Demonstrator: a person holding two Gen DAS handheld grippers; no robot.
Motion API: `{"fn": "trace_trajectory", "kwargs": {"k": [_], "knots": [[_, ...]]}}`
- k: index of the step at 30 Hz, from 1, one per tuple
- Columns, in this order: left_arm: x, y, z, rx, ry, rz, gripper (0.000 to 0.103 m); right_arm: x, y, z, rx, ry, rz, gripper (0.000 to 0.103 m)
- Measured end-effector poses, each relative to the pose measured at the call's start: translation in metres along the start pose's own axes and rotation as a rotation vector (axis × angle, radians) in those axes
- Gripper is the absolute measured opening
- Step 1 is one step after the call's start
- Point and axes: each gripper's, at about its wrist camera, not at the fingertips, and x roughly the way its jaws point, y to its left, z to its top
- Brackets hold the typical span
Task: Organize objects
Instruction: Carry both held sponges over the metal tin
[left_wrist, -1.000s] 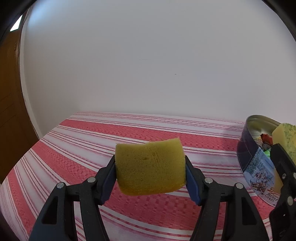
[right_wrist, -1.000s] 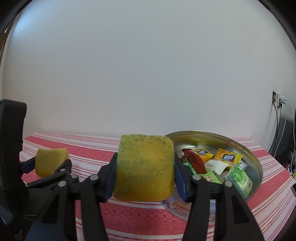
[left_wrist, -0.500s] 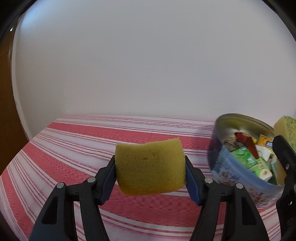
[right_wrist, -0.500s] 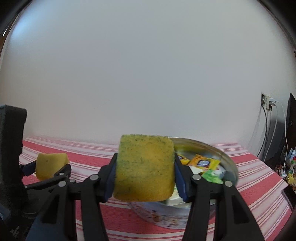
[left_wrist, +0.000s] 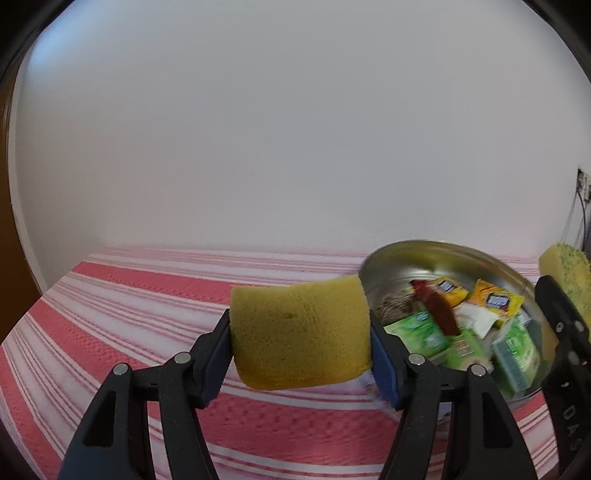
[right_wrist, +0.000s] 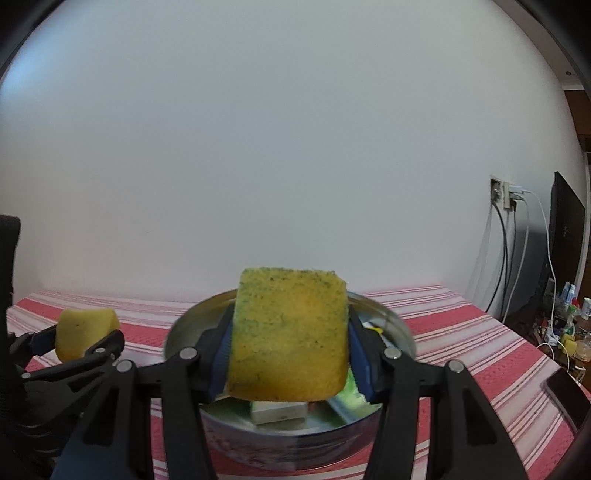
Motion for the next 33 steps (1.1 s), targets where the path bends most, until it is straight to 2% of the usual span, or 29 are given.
{"fn": "trace_trajectory", "kwargs": {"k": [6,15,27,33], "knots": [[-0.003,-0.027,0.011,0.017,-0.025,-0.047,0.068,0.011,-0.024,0.003,0.013,0.0,-0.043,0.055],[0.01,-0.061,0.017,0.029,-0.004,-0.114,0.068,0.018,-0.06,0.003,0.039,0.013,-0.111,0.055],[0.037,-0.092,0.019,0.03,0.049,-0.154,0.068,0.032,-0.07,-0.005,0.001,0.045,-0.137,0.055],[0.045,-0.095,0.021,0.033,0.071,-0.171,0.068,0.044,-0.071,-0.006,-0.033,0.056,-0.136,0.055]]}}
